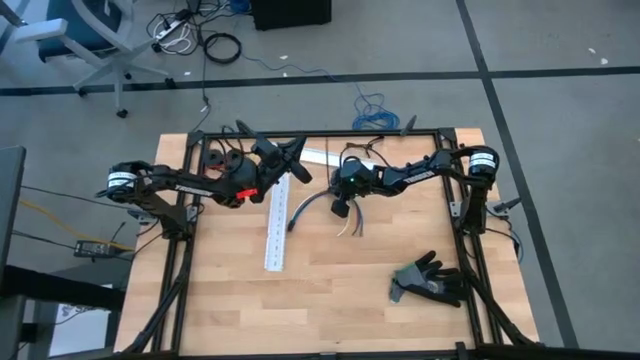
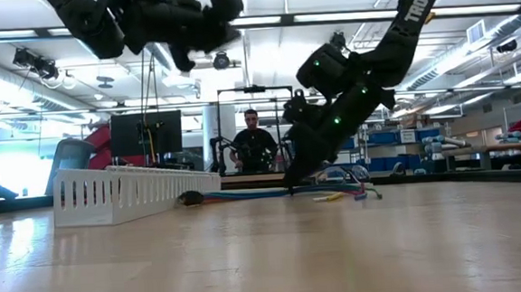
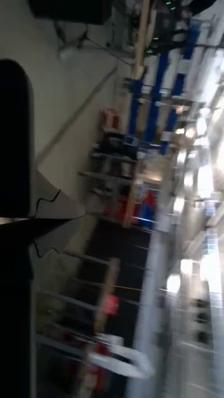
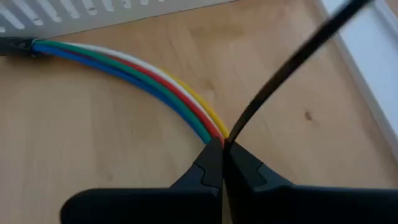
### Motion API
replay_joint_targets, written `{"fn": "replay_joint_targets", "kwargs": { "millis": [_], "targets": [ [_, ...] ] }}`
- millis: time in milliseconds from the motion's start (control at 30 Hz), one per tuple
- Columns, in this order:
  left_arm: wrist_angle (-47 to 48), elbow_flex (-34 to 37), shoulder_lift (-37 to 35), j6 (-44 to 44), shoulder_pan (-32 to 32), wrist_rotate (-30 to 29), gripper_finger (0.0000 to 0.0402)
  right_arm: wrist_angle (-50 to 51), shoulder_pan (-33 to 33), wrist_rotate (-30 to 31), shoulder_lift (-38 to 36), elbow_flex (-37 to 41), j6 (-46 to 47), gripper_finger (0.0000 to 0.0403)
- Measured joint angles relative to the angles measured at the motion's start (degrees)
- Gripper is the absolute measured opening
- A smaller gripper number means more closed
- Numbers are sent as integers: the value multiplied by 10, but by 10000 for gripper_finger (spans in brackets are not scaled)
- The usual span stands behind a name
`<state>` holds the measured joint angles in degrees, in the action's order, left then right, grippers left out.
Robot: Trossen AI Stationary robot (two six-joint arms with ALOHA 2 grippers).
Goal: Ziptie cables
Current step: Wrap the black zip tie on the cables
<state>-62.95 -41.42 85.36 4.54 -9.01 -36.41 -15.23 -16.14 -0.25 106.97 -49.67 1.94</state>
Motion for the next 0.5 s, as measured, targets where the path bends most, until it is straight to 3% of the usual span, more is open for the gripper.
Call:
{"fn": "replay_joint_targets", "kwargs": {
  "millis": [167,500],
  "targets": [
    [47,-1,-5,4,0,0,0,-26,2,1,-1,16,0,2],
    [289,1,-2,93,10,4,1,-71,2,-22,-1,16,-20,53]
  ]
}}
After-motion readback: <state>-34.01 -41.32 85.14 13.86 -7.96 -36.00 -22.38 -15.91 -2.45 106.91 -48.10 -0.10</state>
